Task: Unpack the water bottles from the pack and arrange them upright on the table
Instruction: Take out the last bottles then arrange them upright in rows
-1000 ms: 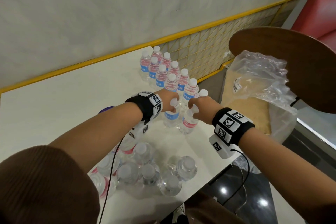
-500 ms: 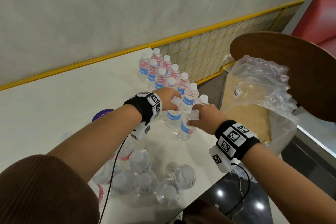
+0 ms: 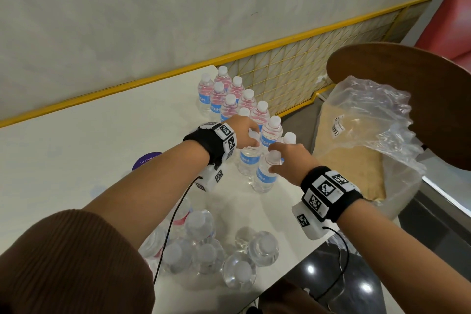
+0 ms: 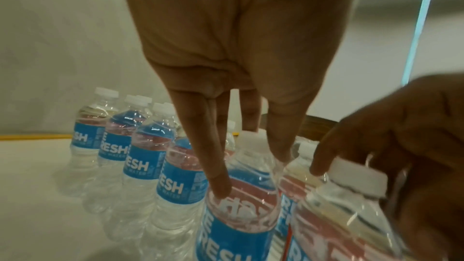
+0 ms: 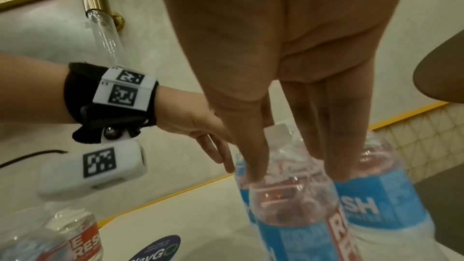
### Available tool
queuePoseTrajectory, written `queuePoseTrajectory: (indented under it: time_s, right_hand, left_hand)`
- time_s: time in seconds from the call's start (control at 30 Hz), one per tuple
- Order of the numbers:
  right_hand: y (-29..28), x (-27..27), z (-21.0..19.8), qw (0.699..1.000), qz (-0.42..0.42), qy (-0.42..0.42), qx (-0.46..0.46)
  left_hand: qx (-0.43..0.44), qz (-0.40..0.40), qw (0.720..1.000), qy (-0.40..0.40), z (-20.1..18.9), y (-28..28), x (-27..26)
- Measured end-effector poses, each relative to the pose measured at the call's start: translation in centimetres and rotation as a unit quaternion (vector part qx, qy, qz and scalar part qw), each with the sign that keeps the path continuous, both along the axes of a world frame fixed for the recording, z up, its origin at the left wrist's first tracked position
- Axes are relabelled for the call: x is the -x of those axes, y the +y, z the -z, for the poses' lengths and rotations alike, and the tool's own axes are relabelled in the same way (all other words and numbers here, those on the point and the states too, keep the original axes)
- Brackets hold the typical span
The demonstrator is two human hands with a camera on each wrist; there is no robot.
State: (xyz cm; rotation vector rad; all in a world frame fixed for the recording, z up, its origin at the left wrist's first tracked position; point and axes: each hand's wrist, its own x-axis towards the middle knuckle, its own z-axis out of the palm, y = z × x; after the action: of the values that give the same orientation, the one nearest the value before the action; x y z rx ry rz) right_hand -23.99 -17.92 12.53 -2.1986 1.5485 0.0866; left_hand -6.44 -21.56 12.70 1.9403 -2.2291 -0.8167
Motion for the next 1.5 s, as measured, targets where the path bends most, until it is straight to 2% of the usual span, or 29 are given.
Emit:
queuePoseTrajectory:
  time_s: [0.23, 0.47, 0.77, 1.07, 1.5]
  right_hand:
    - [-0.1, -0.4, 0.8, 0.999, 0.022, -0.033, -0.008]
    - [-0.5, -0.7, 1.0, 0.999, 0.032, -0.015, 0.026]
    - [-1.0, -1.1, 1.3, 0.997, 0.064, -0.043, 0.028]
    - [-1.2, -1.4, 1.1, 0.996, 0.075, -0.048, 0.031]
    - [-1.3, -1.6, 1.2, 0.995, 0.081, -0.047, 0.029]
  left_hand:
    - [-0.012, 0.022, 1.0, 0.0, -0.6, -0.6, 0.0]
    - [0.027, 0.022, 0.999, -0.026, -1.1, -0.5, 0.0]
    - [-0.01, 0.005, 1.0, 0.015, -1.1, -0.4, 0.0]
    - [0.005, -0.013, 1.0, 0.026, -1.0, -0.6, -0.1]
    - [-0.012, 0.031, 0.999, -0.027, -1.5, -1.5, -0.4]
